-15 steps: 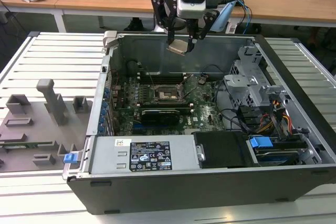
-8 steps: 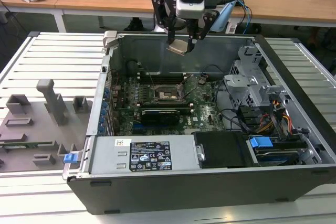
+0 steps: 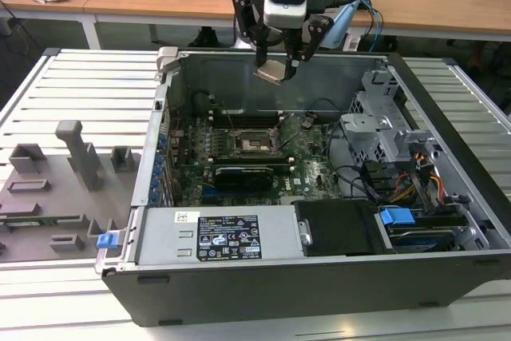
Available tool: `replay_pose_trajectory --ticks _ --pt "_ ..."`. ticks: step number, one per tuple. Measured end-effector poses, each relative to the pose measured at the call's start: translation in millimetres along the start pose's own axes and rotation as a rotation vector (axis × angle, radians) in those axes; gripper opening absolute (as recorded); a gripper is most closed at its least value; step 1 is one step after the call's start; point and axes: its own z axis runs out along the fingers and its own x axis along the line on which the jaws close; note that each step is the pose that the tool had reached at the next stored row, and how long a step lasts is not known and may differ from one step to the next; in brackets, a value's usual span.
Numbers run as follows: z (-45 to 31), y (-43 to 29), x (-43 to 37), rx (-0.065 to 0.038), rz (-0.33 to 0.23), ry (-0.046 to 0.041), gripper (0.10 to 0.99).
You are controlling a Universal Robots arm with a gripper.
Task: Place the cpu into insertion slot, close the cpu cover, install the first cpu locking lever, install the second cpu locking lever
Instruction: 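Place the cpu into insertion slot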
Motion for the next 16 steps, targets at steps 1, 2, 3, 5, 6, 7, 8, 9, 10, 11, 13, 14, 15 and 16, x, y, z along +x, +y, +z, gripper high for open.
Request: replay_pose_trajectory --ticks 1,2,3,5,6,7,8,9,10,11,13,14,15,16 --pt "0.0 0.0 0.0 0.000 0.004 -0.0003 0.529" --pt "0.0 0.0 0.0 0.000 0.011 -0.0010 0.529" --pt "0.0 0.0 0.0 0.000 0.018 -0.0016 0.529" --pt "0.0 0.0 0.0 -0.001 0.032 -0.0028 0.529" --pt "0.0 0.0 0.0 -0.001 0.040 -0.0036 0.529" --pt "0.0 0.0 0.0 -0.001 0.045 -0.0041 0.529" --pt "0.0 0.0 0.0 -0.001 0.051 -0.0045 0.529" --pt "0.0 0.0 0.0 -0.001 0.054 -0.0049 0.529" --pt "0.0 0.0 0.0 -0.001 0.057 -0.0051 0.529" --pt "0.0 0.0 0.0 -0.001 0.062 -0.0055 0.529" --pt "0.0 0.0 0.0 -0.001 0.070 -0.0062 0.529" --pt "0.0 0.0 0.0 -0.001 0.072 -0.0065 0.529" --pt "0.0 0.0 0.0 -0.002 0.079 -0.0071 0.529" --pt "0.0 0.0 0.0 -0.002 0.084 -0.0076 0.529"
